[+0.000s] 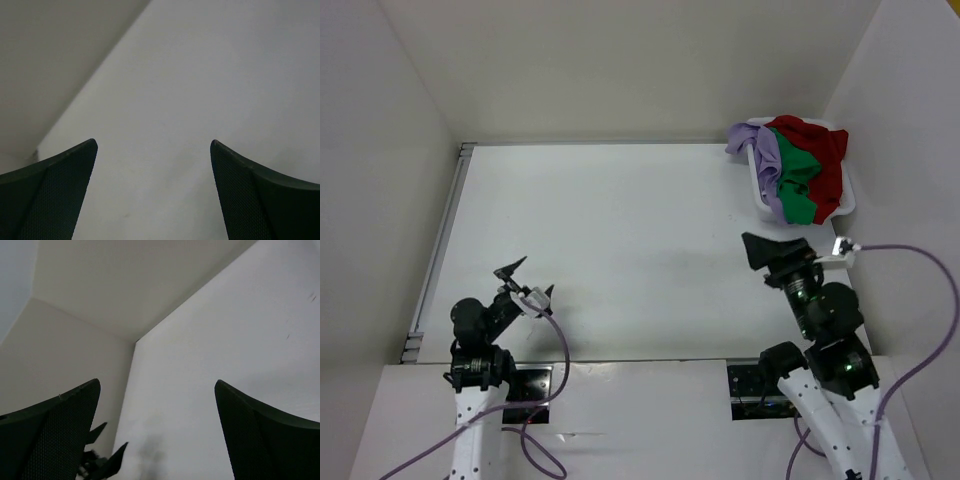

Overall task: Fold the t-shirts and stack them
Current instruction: Grab crumpled tshirt from bin with the right arm

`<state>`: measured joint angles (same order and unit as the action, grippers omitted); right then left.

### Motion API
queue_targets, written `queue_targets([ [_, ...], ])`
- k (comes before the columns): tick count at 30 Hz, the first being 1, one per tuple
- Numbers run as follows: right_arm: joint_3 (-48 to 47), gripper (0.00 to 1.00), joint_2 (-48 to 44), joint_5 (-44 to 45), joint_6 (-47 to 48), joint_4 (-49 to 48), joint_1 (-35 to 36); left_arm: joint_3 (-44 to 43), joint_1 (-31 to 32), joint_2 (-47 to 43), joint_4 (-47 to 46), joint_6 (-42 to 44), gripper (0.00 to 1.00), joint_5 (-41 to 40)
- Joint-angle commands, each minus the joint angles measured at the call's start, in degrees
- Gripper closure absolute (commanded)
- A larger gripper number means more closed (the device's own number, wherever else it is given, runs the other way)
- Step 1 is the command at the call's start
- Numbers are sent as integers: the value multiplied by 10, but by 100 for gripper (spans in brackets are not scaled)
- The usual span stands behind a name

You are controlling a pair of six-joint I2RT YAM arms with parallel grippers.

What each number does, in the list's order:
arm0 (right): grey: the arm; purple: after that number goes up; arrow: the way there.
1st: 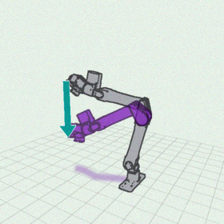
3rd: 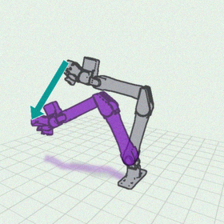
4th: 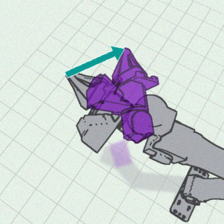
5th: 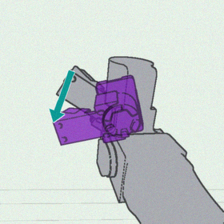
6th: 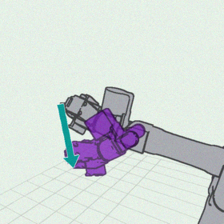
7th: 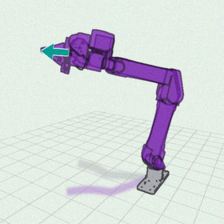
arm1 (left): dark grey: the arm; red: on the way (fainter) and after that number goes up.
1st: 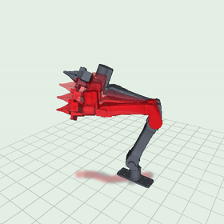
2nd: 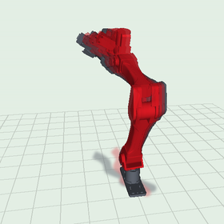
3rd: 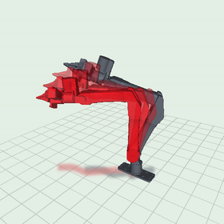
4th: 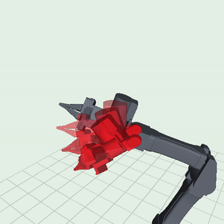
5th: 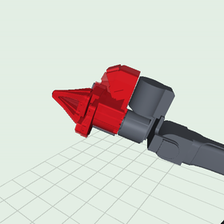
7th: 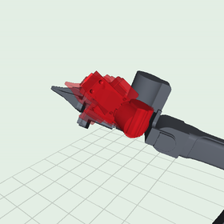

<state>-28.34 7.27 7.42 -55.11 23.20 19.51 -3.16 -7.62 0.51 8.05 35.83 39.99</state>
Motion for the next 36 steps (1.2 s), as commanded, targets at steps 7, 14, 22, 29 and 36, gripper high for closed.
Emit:
queue_targets([
  [7,-418,0,431,229,392,-7,-42,-310,1,185,-70,-46,0,-218],
  [14,-648,0,746,194,425,70,-209,-556,41,523,231,-160,0,-252],
  [22,-806,28,993,176,413,149,-289,-567,47,670,305,-211,0,-147],
  [29,-626,20,891,87,396,108,-326,-556,47,687,283,-201,0,-147],
  [36,-555,12,860,80,389,109,-326,-543,60,692,265,-201,0,-164],
])
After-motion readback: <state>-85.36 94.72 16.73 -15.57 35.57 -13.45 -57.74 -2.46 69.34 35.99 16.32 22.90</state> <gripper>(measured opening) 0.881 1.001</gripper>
